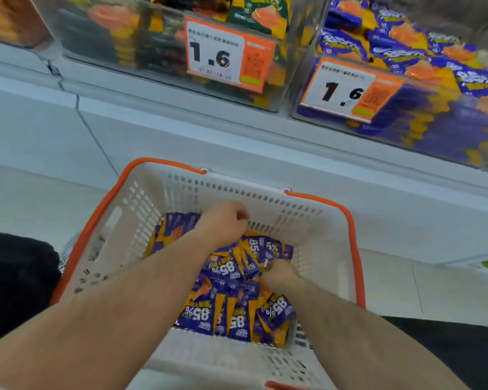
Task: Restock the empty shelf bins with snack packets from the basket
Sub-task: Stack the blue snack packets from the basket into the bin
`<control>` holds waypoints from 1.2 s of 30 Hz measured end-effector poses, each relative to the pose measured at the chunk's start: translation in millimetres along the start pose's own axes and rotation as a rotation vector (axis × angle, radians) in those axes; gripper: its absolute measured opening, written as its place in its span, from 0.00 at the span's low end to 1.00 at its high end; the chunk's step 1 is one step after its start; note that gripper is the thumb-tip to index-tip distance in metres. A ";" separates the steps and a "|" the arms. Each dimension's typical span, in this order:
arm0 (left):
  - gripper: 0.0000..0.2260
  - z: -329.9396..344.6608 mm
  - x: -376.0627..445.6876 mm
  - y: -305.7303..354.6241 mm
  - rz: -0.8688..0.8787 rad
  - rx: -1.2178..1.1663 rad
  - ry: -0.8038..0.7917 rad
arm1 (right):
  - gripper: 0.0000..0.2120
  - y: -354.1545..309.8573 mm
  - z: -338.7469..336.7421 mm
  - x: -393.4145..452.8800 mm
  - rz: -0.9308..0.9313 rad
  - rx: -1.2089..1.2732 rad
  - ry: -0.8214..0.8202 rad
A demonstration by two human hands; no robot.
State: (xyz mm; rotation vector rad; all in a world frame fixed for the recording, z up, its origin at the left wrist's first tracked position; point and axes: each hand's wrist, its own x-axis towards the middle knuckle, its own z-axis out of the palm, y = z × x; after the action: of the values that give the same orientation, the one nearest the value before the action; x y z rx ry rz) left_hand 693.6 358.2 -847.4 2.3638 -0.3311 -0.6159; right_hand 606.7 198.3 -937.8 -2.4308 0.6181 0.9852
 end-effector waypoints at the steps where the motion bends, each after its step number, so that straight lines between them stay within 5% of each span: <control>1: 0.11 1.7 1.7 -1.8 -0.006 -0.001 0.000 | 0.19 1.1 5.6 1.9 0.006 0.026 -0.027; 9: 0.12 8.0 1.6 -2.5 -0.028 0.029 -0.025 | 0.06 2.2 34.5 6.9 0.061 0.098 -0.115; 18: 0.12 9.2 0.1 17.3 0.017 -0.013 -0.070 | 0.17 -9.0 24.5 -10.8 -0.030 -0.039 -0.092; 24: 0.25 5.8 -2.2 33.4 0.066 0.060 -0.403 | 0.12 -23.2 -62.8 -35.5 -0.199 -0.300 -0.021; 26: 0.20 3.2 -4.7 39.6 0.076 0.095 -0.431 | 0.09 -34.0 -99.5 -51.7 -0.271 -0.382 0.036; 30: 0.02 -10.7 -14.8 59.5 0.091 -0.071 -0.387 | 0.12 -66.3 -168.5 -102.8 -0.438 -0.463 0.090; 33: 0.12 -25.6 -21.5 77.7 0.139 -0.245 -0.258 | 0.10 -79.4 -198.9 -132.2 -0.484 -0.417 0.227; 36: 0.10 -37.2 -28.4 89.4 0.177 -0.497 -0.139 | 0.09 -77.3 -205.0 -147.3 -0.510 -0.220 0.448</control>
State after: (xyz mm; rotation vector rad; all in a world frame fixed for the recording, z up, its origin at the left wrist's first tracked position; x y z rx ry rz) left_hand 681.7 322.4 -753.8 1.8019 -0.3922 -0.6880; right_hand 662.5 182.4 -680.3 -2.8176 0.0005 0.3151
